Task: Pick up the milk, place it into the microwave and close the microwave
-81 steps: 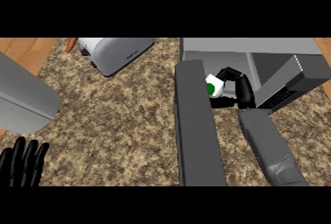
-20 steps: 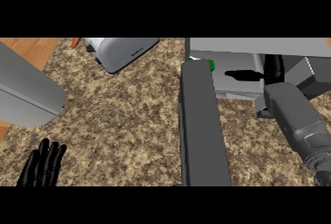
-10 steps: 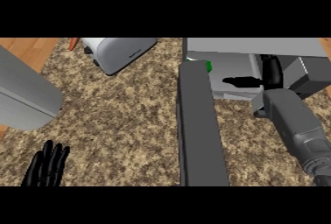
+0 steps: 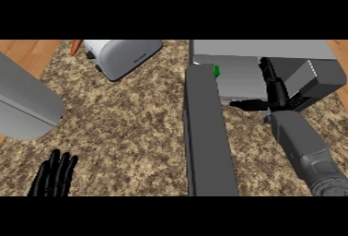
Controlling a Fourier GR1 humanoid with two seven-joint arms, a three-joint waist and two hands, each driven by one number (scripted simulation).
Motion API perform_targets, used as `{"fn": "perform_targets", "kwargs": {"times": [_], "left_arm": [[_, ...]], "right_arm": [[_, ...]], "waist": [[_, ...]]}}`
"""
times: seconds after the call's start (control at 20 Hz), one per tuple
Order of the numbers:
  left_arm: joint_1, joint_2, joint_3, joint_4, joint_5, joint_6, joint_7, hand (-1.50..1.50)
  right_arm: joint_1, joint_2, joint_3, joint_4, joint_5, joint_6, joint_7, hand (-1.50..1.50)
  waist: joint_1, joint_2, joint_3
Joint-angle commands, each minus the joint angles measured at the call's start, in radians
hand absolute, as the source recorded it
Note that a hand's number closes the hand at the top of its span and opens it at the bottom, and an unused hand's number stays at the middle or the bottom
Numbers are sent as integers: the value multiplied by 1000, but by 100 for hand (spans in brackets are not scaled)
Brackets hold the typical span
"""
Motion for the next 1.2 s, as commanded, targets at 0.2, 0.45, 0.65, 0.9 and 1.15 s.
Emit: {"fn": "perform_targets", "kwargs": {"times": [0.2, 0.45, 0.65, 0.9, 1.15], "left_arm": [[6, 41, 36, -56, 26, -20, 46, -150], [-2, 35, -27, 8, 9, -34, 18, -150], [-93, 59, 6, 126, 94, -116, -22, -150], [-86, 93, -96, 55, -5, -130, 70, 150], [-229, 7, -113, 236, -30, -109, 43, 150]], "right_arm": [[187, 21, 0, -5, -24, 107, -91, -150], [278, 79, -5, -23, -53, 151, -135, -150], [349, 62, 8, -48, -59, 240, -168, -150], [422, 53, 29, -109, -77, 374, -188, -150], [570, 85, 68, -211, -83, 414, -263, -150]], "waist": [[-26, 5, 11], [-34, 3, 11], [-43, 3, 10], [-42, -2, 10], [-54, -1, 9]]}}
